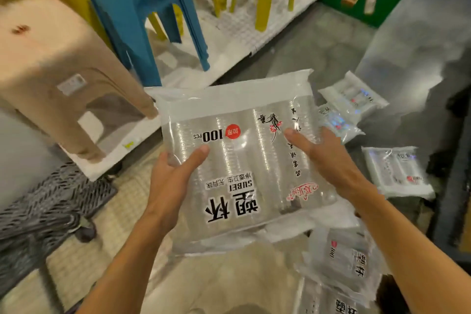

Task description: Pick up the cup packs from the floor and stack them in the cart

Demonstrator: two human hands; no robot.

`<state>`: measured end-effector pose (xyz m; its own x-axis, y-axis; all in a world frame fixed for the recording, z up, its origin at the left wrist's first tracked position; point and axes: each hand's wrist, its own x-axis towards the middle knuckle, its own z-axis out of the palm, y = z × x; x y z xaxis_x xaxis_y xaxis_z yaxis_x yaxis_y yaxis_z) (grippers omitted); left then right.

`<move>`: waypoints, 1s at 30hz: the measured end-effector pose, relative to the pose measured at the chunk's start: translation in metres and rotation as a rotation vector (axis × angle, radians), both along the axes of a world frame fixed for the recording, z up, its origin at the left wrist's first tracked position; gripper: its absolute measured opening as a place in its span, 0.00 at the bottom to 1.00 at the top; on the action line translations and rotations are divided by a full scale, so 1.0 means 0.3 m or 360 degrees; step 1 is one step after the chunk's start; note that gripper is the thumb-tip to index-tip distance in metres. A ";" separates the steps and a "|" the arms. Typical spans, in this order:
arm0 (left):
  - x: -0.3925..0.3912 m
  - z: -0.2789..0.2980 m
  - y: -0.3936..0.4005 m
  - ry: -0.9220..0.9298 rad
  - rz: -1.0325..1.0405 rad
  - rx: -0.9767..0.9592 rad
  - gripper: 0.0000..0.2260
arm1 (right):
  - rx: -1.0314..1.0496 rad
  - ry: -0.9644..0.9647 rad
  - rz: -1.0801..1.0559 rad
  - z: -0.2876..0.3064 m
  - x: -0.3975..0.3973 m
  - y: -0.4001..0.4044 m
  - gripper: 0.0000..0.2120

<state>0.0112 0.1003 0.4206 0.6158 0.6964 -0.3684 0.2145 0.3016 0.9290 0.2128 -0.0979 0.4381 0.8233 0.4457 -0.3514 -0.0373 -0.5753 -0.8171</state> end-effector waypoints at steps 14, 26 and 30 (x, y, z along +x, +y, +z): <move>-0.815 1.489 0.416 -0.0127 0.0671 0.0202 0.13 | 0.0304 -0.0145 0.0807 1.524 -0.601 0.770 0.19; -1.748 1.514 0.515 -0.0192 0.1545 0.0232 0.10 | 0.0283 -0.0065 0.1813 1.596 -1.521 1.483 0.26; -1.893 1.447 0.491 -0.0081 0.1892 0.0166 0.15 | 0.0211 -0.0056 0.2157 1.514 -1.774 1.651 0.33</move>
